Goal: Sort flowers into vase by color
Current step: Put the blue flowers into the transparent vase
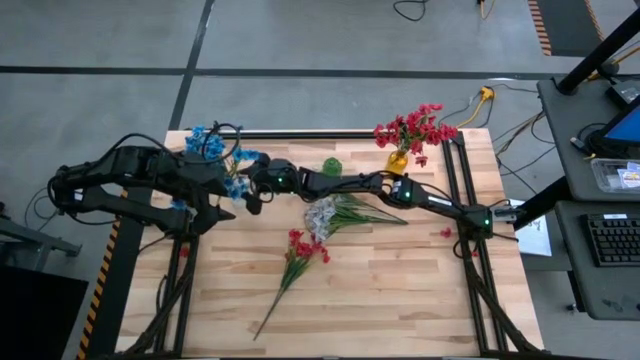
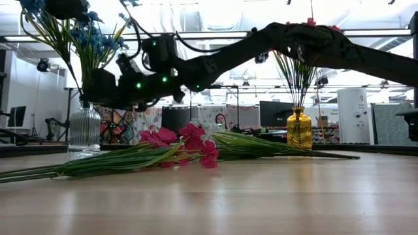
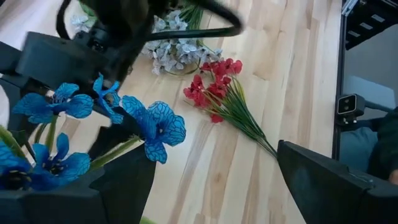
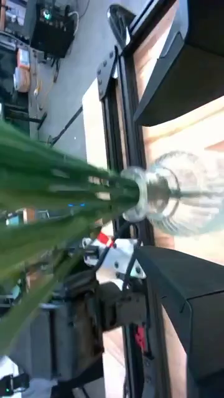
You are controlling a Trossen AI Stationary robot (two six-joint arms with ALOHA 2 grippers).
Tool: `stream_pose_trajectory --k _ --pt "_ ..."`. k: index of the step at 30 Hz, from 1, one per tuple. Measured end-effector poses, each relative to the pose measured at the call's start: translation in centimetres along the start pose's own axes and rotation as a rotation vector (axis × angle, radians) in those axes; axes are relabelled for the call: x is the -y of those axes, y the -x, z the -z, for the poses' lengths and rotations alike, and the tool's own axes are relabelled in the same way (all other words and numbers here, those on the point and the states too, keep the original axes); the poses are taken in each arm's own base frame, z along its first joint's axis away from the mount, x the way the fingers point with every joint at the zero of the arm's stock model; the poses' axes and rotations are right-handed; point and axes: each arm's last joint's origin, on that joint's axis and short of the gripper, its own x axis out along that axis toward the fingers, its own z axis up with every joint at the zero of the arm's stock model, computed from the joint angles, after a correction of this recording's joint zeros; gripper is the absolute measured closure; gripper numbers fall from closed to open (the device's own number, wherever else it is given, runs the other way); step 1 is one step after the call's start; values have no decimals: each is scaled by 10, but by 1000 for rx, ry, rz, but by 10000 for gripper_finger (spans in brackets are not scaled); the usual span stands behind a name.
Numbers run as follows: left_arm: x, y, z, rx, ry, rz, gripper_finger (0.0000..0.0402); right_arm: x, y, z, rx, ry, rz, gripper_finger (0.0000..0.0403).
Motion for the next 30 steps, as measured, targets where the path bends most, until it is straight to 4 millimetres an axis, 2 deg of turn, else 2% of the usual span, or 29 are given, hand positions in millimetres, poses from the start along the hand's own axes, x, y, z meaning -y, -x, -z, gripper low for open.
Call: stream_pose_trajectory --k 4,10,15,19,30 --pt "0 0 0 -1 4 0 82 0 -2 2 48 -6 2 86" --pt "0 0 0 -1 8 0 82 -4 -7 28 40 -17 -4 95" --pt "0 0 0 -1 8 0 82 -5 -8 28 71 45 -8 101" --pt "0 0 0 0 8 0 82 -6 -9 38 45 45 -7 108" --pt "0 0 -1 2 9 1 82 -7 -9 37 55 55 -8 138"
